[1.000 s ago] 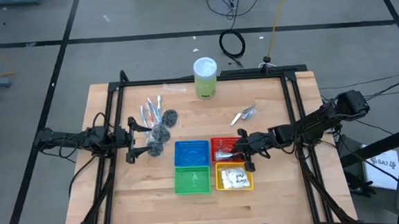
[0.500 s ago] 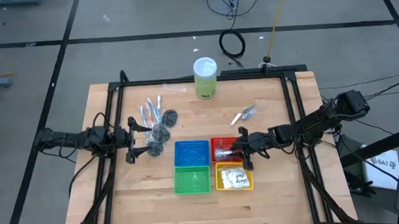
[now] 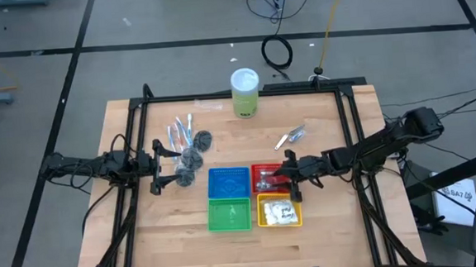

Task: Pick & Place Travel size toiletries
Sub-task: Put the nail cutter into the red basket

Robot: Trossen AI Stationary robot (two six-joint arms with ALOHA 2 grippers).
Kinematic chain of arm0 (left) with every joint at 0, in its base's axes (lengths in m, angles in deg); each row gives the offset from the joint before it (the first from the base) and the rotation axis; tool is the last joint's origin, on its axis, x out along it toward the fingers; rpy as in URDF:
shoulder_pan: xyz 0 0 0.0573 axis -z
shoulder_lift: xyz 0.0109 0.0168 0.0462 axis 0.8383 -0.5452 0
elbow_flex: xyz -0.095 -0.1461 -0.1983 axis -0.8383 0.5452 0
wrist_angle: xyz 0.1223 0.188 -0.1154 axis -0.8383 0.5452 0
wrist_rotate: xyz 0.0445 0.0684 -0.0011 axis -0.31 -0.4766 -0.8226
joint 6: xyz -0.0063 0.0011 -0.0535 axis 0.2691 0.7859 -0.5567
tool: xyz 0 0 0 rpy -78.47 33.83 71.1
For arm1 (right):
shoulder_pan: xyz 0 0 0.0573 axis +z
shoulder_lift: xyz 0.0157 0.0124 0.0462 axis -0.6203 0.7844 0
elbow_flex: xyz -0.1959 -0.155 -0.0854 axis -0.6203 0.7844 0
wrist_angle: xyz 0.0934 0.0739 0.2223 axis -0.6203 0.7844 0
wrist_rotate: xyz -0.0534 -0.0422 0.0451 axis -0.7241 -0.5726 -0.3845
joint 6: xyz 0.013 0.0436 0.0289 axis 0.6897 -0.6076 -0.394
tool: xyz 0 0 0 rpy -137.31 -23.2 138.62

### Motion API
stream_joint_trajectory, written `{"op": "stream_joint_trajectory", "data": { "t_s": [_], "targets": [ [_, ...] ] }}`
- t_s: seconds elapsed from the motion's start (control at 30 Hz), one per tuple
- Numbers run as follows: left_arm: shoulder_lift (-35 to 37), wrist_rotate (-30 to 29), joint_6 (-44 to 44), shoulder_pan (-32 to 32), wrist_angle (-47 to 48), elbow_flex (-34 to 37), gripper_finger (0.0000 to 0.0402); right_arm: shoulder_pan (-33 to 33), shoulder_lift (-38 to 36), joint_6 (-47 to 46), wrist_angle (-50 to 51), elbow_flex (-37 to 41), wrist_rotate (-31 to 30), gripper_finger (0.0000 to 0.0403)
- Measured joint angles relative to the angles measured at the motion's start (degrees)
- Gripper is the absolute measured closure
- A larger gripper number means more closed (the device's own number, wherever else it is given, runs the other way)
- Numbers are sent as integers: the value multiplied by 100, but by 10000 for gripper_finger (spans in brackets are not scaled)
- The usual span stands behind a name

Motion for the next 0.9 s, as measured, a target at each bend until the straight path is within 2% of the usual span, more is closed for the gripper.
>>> {"op": "stream_joint_trajectory", "data": {
  "t_s": [0.17,0.4,0.5,0.6,0.73,0.9],
  "targets": [
    [2,0,1,1,2,0,55,-219,-651,382,73,2,-65,230],
    [2,0,0,1,0,0,55,-835,-1615,1090,839,0,-1147,230],
    [1,0,0,1,1,-1,55,-1326,-1765,1144,1330,0,-1348,229],
    [2,-2,0,2,0,0,55,-1859,-1751,1037,1763,20,-1345,229],
    [0,0,0,0,2,0,55,-2485,-1607,863,1859,303,-1287,229],
    [0,0,0,0,0,0,55,-3125,-1441,668,1570,857,-537,229]
  ]
}}
